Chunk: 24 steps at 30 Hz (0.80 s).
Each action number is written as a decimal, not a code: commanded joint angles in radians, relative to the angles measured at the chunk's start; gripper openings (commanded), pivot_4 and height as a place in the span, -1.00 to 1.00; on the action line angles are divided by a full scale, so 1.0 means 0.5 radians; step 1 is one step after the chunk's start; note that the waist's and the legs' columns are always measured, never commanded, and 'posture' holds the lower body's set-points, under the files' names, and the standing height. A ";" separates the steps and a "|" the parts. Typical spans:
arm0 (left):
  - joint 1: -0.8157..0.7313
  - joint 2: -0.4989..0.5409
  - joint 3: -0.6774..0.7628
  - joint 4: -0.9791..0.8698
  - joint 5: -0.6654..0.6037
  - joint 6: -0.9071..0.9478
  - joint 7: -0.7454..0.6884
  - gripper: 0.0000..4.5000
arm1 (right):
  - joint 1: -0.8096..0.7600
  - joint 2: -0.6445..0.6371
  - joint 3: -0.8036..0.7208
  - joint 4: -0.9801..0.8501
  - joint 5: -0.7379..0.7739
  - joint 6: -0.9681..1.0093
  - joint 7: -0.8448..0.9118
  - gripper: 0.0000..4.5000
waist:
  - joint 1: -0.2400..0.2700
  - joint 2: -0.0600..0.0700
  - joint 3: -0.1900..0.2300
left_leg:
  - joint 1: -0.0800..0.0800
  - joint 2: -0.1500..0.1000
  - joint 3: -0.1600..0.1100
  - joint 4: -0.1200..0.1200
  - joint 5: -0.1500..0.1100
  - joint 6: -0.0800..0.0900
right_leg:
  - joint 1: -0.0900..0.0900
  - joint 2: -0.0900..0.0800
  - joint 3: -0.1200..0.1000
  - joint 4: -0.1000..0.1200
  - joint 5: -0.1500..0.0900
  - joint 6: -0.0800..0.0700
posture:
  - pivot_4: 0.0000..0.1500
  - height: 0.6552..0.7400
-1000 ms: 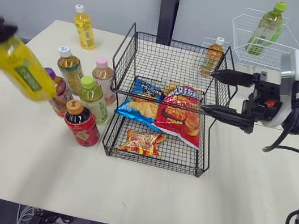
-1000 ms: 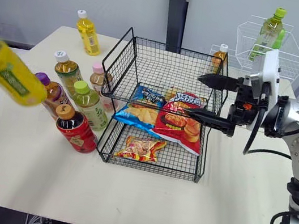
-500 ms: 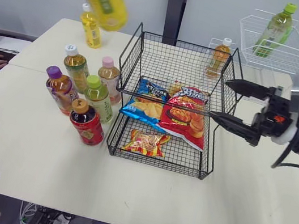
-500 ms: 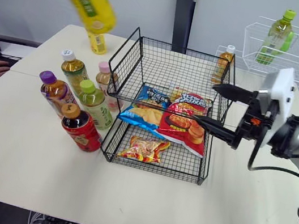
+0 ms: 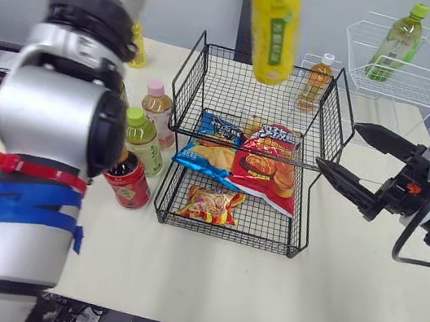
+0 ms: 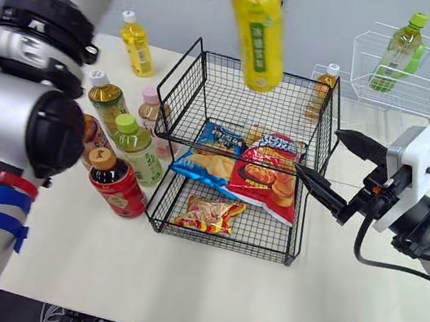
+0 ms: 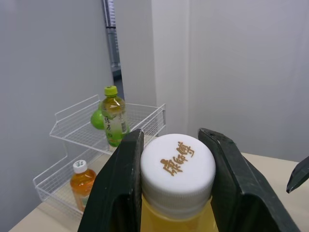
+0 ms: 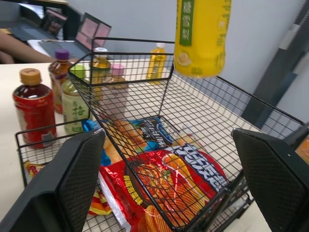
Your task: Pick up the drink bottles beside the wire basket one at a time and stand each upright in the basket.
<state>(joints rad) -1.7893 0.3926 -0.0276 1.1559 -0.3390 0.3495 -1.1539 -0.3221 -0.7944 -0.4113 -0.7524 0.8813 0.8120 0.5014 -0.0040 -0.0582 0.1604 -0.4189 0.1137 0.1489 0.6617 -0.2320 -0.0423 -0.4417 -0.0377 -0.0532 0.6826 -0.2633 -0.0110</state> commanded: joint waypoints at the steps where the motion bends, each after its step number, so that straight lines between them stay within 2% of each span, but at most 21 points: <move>1: -0.122 -0.094 0.115 0.085 0.052 -0.185 0.157 -0.39 | -0.017 0.063 0.040 -0.156 -0.048 -0.056 -0.206 1.00 | -0.006 0.001 0.000 | 0.000 -0.001 -0.004 0.000 0.000 0.000 | 0.000 0.000 -0.001 0.001 0.000 0.000 | 1.00 0.41; 8: -0.067 -0.290 0.155 0.234 0.207 -0.351 0.340 -0.39 | -0.027 0.176 0.237 -0.245 -0.163 -0.071 -0.449 1.00 | -0.010 0.002 0.002 | -0.003 -0.005 -0.017 0.000 0.000 0.000 | 0.000 0.001 -0.003 0.002 -0.001 0.002 | 1.00 0.41; 16: -0.018 -0.393 0.174 0.300 0.375 -0.459 0.550 -0.39 | -0.069 0.201 0.318 -0.289 -0.178 -0.052 -0.577 1.00 | -0.007 0.003 0.002 | -0.008 -0.006 -0.023 0.001 0.000 0.000 | 0.000 -0.001 -0.010 0.001 -0.001 0.001 | 1.00 0.41; 21: -0.023 -0.405 0.256 0.316 0.375 -0.421 0.587 -0.39 | -0.101 0.204 0.335 -0.281 -0.172 -0.044 -0.634 1.00 | -0.007 0.003 0.002 | -0.009 -0.006 -0.025 0.002 0.000 0.000 | 0.000 -0.001 -0.012 0.001 -0.001 0.001 | 1.00 0.41; 22: -0.026 -0.401 0.268 0.317 0.381 -0.417 0.585 -0.07 | -0.106 0.203 0.339 -0.279 -0.170 -0.042 -0.641 1.00 | -0.007 0.003 0.002 | -0.009 -0.006 -0.025 0.002 0.000 0.000 | 0.000 -0.001 -0.013 0.001 -0.001 0.001 | 1.00 0.41; 24: -0.035 -0.392 0.286 0.316 0.390 -0.404 0.547 0.15 | -0.116 0.202 0.344 -0.273 -0.168 -0.037 -0.652 1.00 | -0.007 0.003 0.002 | -0.009 -0.006 -0.026 0.002 0.000 0.000 | 0.001 -0.001 -0.013 0.001 -0.001 0.001 | 1.00 0.41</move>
<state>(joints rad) -1.7707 0.1904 0.0961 1.3433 -0.1390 0.1513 -0.8659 -0.3654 -0.6917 -0.2270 -0.8627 0.7992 0.7994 0.1878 -0.0076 -0.0566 0.1613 -0.4234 0.1106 0.1358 0.6627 -0.2317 -0.0422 -0.4411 -0.0385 -0.0600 0.6832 -0.2637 -0.0103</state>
